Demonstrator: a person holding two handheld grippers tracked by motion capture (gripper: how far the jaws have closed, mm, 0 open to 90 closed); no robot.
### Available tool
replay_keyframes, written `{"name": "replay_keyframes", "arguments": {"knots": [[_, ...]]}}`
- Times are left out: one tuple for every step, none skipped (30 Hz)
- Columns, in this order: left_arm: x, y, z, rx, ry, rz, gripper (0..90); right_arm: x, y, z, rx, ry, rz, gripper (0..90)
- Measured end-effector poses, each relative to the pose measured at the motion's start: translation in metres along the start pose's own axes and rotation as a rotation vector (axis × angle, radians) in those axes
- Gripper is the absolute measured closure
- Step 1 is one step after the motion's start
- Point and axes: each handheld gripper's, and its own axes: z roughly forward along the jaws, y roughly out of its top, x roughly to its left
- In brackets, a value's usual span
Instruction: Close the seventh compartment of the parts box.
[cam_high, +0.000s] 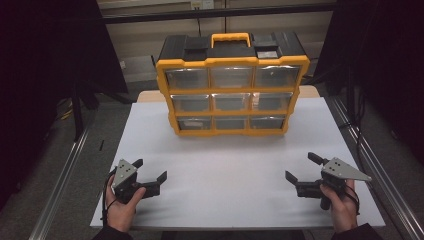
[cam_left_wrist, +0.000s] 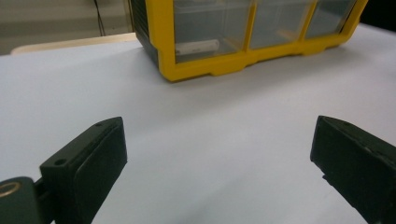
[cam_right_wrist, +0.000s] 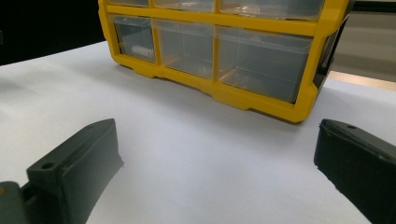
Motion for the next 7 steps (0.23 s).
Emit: {"name": "replay_keyframes", "arguments": {"knots": [[0.0, 0.0007, 0.0004, 0.007, 0.013, 0.013, 3.9, -0.0001, -0.0001, 0.0004, 0.0, 0.001, -0.003, 0.0], [-0.0003, 0.0015, 0.0008, 0.004, 0.019, 0.016, 3.9, -0.0001, -0.0002, 0.0005, 0.002, 0.0, -0.004, 0.0], [0.0002, 0.0024, 0.0007, 0.006, 0.016, 0.024, 3.9, 0.0, -0.0002, 0.0009, 0.0, 0.001, -0.007, 0.0], [-0.0012, 0.0028, 0.002, -0.004, 0.017, 0.01, 3.9, 0.0002, -0.0002, 0.001, 0.002, 0.002, -0.009, 0.0], [-0.0014, 0.003, 0.0026, 0.001, 0.017, 0.016, 3.9, 0.0001, -0.0001, 0.0009, 0.005, 0.006, -0.013, 0.0], [-0.0016, 0.0027, 0.0041, -0.004, 0.0, 0.006, 3.9, 0.0, -0.0002, 0.001, 0.005, 0.005, -0.012, 0.0], [-0.0015, 0.0028, 0.0043, 0.006, 0.004, 0.016, 3.9, -0.0001, -0.0002, 0.0011, 0.005, 0.005, -0.011, 0.0]]}}
